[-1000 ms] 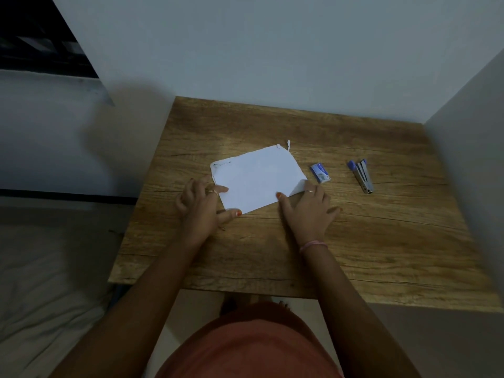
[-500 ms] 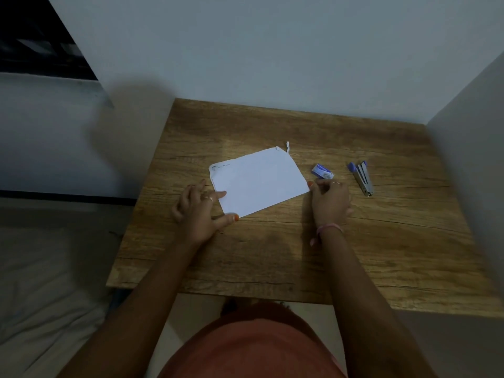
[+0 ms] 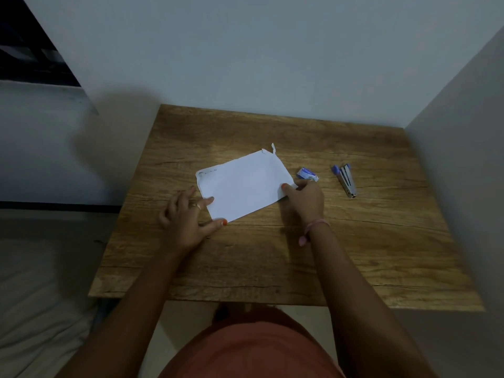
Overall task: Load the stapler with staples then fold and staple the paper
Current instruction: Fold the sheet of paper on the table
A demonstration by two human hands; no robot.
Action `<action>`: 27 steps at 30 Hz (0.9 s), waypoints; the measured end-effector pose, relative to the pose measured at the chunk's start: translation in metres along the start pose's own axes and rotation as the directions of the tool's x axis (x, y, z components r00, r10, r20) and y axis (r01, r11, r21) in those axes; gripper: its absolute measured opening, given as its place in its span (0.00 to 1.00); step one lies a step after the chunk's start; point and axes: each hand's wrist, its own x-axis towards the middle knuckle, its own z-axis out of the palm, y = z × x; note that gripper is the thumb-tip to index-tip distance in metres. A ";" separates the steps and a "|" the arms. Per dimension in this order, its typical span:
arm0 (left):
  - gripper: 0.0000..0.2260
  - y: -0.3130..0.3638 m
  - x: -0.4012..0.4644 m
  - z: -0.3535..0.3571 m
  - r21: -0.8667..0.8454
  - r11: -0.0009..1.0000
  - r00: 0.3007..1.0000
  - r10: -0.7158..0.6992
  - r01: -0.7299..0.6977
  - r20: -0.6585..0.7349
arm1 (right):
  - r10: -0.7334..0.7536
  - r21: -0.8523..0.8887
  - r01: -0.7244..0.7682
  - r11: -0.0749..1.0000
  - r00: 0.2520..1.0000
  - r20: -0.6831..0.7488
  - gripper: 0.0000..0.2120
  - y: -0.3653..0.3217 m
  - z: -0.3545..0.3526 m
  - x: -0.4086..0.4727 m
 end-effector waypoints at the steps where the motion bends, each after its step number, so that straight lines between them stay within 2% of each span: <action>1: 0.30 0.001 0.000 0.000 -0.002 1.000 1.000 -0.004 0.004 0.000 | 0.018 0.088 -0.020 0.996 0.999 0.026 0.13 -0.001 -0.002 0.000; 5: 0.24 0.013 -0.003 -0.002 -0.078 0.996 1.000 -0.030 0.030 -0.004 | 0.018 0.462 -0.084 0.883 0.989 0.146 0.10 -0.007 -0.015 -0.006; 7: 0.20 0.026 -0.005 -0.005 -0.271 0.962 0.999 -0.041 0.038 -0.007 | 0.032 0.601 -0.142 0.786 0.981 0.190 0.10 -0.011 -0.027 -0.007; 8: 0.18 0.034 -0.005 -0.008 -0.429 0.901 0.998 -0.065 0.064 0.012 | 0.039 0.661 -0.181 0.728 0.974 0.224 0.10 -0.014 -0.035 -0.006; 10: 0.14 0.050 -0.002 -0.016 -0.704 0.698 0.991 -0.117 0.133 0.071 | 0.002 0.759 -0.222 0.612 0.960 0.279 0.09 -0.017 -0.052 -0.003; 11: 0.13 0.058 0.000 -0.020 -0.777 0.610 0.986 -0.133 0.158 0.096 | -0.026 0.785 -0.224 0.577 0.956 0.292 0.09 -0.019 -0.061 -0.001; 13: 0.13 0.074 0.007 -0.029 -0.858 0.484 0.984 -0.122 0.172 0.129 | -0.069 0.795 -0.202 0.572 0.954 0.293 0.12 -0.022 -0.077 0.003; 15: 0.13 0.088 0.015 -0.036 -0.887 0.439 0.989 -0.088 0.143 0.115 | -0.120 0.792 -0.161 0.589 0.952 0.283 0.14 -0.025 -0.089 0.004; 19: 0.16 0.113 0.028 -0.044 -0.857 0.513 0.999 -0.047 0.043 0.022 | -0.202 0.779 -0.071 0.622 0.947 0.248 0.12 -0.025 -0.112 0.014; 21: 0.16 0.120 0.034 -0.047 -0.844 0.537 0.999 -0.043 0.009 -0.017 | -0.168 0.770 -0.003 0.638 0.975 0.142 0.08 -0.013 -0.124 0.025; 22: 0.17 0.123 0.036 -0.047 -0.844 0.537 0.998 -0.038 -0.014 -0.041 | -0.125 0.729 0.047 0.683 0.991 0.053 0.06 -0.005 -0.129 0.033; 24: 0.17 0.128 0.041 -0.049 -0.849 0.526 0.996 -0.029 -0.057 -0.085 | -0.062 0.487 0.116 0.866 0.990 -0.125 0.07 0.016 -0.135 0.050; 25: 0.17 0.132 0.042 -0.048 -0.854 0.516 0.995 -0.028 -0.071 -0.099 | -0.057 0.325 0.104 0.940 0.987 -0.153 0.08 0.026 -0.136 0.058; 27: 0.17 0.138 0.046 -0.047 -0.866 0.492 0.993 -0.027 -0.087 -0.114 | -0.065 0.055 0.069 0.996 0.996 -0.061 0.16 0.042 -0.130 0.065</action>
